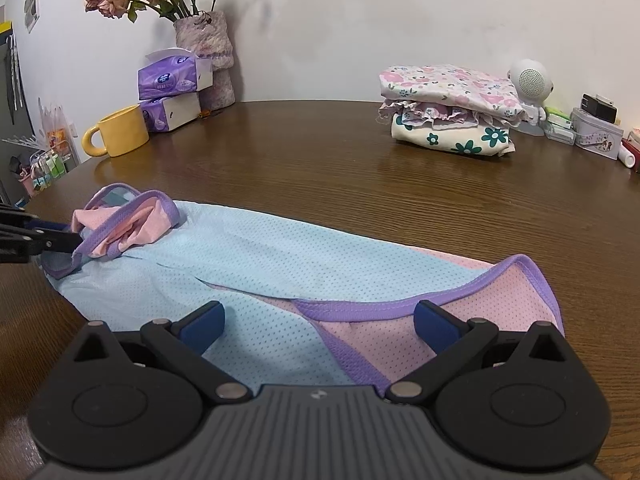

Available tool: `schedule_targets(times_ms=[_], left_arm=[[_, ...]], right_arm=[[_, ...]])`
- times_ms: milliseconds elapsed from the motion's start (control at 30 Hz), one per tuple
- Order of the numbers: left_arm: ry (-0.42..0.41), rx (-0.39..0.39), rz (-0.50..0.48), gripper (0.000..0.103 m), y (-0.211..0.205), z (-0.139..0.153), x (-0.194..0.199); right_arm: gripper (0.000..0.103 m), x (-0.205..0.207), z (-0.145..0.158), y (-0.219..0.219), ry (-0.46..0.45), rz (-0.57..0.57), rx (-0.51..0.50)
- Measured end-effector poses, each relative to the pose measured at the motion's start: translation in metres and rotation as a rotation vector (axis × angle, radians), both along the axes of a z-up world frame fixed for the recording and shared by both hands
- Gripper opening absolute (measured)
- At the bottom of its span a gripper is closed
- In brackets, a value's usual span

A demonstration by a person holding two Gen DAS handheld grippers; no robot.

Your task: Fold clothes

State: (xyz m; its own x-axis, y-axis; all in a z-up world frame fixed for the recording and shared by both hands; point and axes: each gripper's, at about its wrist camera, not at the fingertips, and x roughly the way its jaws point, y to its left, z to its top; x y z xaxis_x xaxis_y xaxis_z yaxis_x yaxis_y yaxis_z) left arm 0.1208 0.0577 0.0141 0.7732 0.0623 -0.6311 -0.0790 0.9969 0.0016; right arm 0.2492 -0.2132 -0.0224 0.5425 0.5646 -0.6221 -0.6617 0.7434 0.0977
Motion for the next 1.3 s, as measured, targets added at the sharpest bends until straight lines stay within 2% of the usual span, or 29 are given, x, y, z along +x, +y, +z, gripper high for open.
schedule_targets(times_ms=[67, 133, 200, 267, 300, 333, 400, 467, 600, 700, 767, 833, 933, 1033, 1100, 1167, 1300], left_arm=[[-0.035, -0.004, -0.047, 0.040, -0.008, 0.010, -0.006], [-0.038, 0.033, -0.115, 0.040, -0.024, 0.014, -0.003], [-0.025, 0.066, -0.163, 0.040, -0.038, 0.013, 0.007], [0.015, 0.086, -0.168, 0.040, -0.045, 0.005, 0.024], [0.033, 0.094, -0.158, 0.028, -0.045, 0.001, 0.033], [0.049, 0.103, -0.146, 0.001, -0.045, -0.003, 0.039], [0.052, 0.099, -0.148, 0.002, -0.048, -0.006, 0.040], [0.037, 0.114, -0.194, 0.002, -0.056, -0.002, 0.030], [0.060, 0.125, -0.240, 0.002, -0.068, -0.006, 0.020], [0.087, 0.126, -0.264, 0.004, -0.076, -0.015, 0.024], [0.093, 0.103, -0.269, 0.012, -0.078, -0.016, 0.027], [0.078, 0.073, -0.273, 0.024, -0.077, -0.010, 0.026], [0.003, 0.033, -0.259, 0.044, -0.062, 0.012, 0.014], [-0.061, 0.037, -0.216, 0.048, -0.034, 0.036, 0.004], [-0.058, 0.065, -0.181, 0.048, -0.011, 0.044, 0.010], [-0.015, 0.087, -0.154, 0.048, 0.012, 0.044, 0.026], [0.087, 0.080, -0.222, 0.048, 0.034, 0.030, 0.062]], right_arm=[[0.103, 0.000, 0.000, 0.000, -0.001, 0.000, -0.001], [0.102, 0.000, 0.000, 0.001, -0.001, 0.000, -0.002], [0.102, 0.000, 0.000, 0.001, -0.001, 0.001, -0.003], [0.103, 0.000, 0.000, 0.002, -0.002, 0.002, -0.004], [0.102, 0.000, 0.000, 0.002, -0.002, 0.002, -0.005], [0.102, 0.000, 0.000, 0.002, -0.002, 0.003, -0.005], [0.103, -0.001, 0.000, 0.002, -0.002, 0.003, -0.004], [0.102, -0.001, 0.000, 0.001, 0.000, 0.003, 0.000], [0.102, -0.001, 0.000, 0.002, 0.000, 0.004, -0.002], [0.102, -0.002, 0.000, 0.005, -0.006, 0.010, -0.013], [0.102, -0.002, 0.000, 0.004, -0.004, 0.008, -0.009], [0.102, -0.001, 0.000, 0.003, 0.000, 0.007, -0.003], [0.102, -0.001, 0.000, 0.002, 0.003, 0.007, 0.002], [0.102, 0.000, 0.000, 0.002, 0.004, 0.007, 0.003], [0.102, 0.000, 0.000, 0.002, 0.005, 0.008, 0.006], [0.102, 0.001, 0.000, 0.000, 0.009, 0.007, 0.013], [0.102, 0.002, -0.001, -0.001, 0.012, 0.008, 0.020]])
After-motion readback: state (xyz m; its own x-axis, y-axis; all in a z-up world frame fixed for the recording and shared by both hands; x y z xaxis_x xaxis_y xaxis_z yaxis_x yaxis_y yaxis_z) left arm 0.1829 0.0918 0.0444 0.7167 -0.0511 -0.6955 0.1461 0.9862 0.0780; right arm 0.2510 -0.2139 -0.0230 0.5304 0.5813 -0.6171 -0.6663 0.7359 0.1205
